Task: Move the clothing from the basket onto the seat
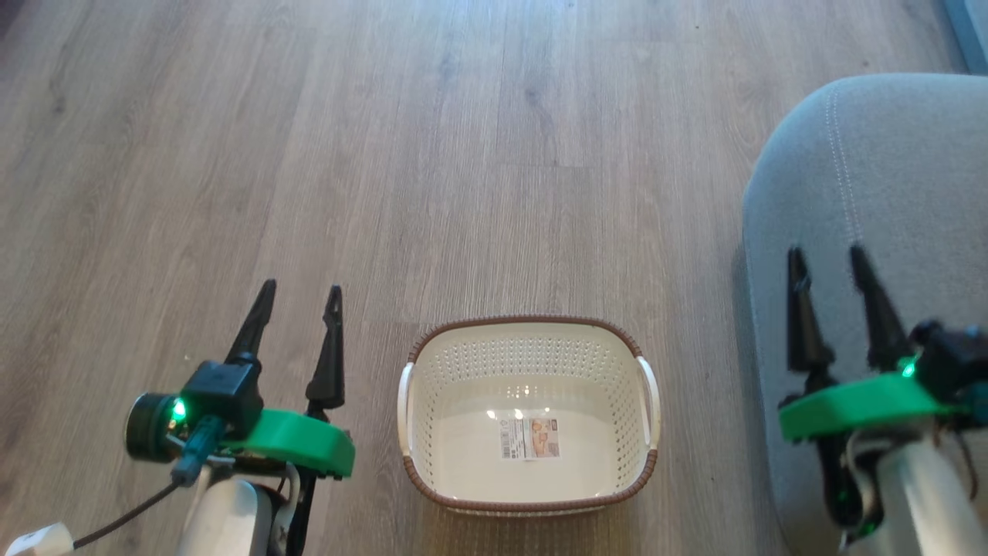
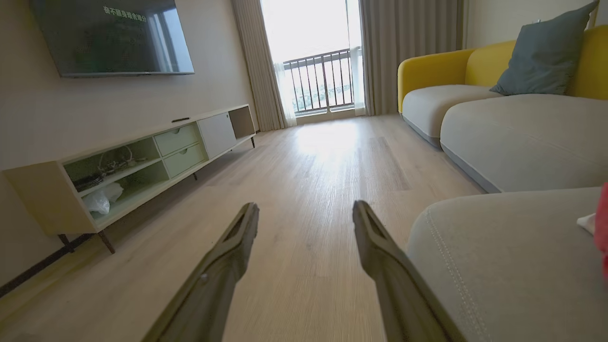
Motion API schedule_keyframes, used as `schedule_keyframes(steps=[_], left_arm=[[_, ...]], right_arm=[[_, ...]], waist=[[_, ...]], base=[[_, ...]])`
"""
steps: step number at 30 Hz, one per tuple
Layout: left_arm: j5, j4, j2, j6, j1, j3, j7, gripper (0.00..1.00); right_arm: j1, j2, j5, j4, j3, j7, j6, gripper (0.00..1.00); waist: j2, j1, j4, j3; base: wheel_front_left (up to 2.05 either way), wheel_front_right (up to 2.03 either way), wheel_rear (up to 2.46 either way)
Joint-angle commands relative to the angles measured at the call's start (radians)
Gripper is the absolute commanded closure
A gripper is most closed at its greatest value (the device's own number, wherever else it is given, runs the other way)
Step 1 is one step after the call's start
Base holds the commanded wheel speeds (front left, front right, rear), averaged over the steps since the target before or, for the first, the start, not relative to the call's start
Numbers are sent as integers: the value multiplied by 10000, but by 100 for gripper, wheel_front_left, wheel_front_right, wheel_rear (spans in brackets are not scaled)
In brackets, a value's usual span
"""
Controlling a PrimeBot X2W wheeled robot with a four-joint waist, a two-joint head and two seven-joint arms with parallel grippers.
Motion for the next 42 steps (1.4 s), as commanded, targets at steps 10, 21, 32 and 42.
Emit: schedule_keyframes(steps=[10,21,32,42], left_arm=[[-288,103,-5,197,191,560,-51,0],[-813,167,-6,-265,261,775,-51,0],[-962,-151,-6,-546,290,877,-51,0],[-1092,-57,-6,-709,320,846,-51,0]], right_arm=[[582,391,-391,171,283,-64,0,0],[623,471,-539,168,239,-64,0,0],[564,482,-232,295,154,-64,0,0],[549,483,-302,277,218,-64,0,0]], waist=[[0,1,-67,-16],[0,1,-111,-9],[0,1,-104,38],[0,1,-118,32]], base=[[0,0,0],[0,0,0],[0,0,0],[0,0,0]])
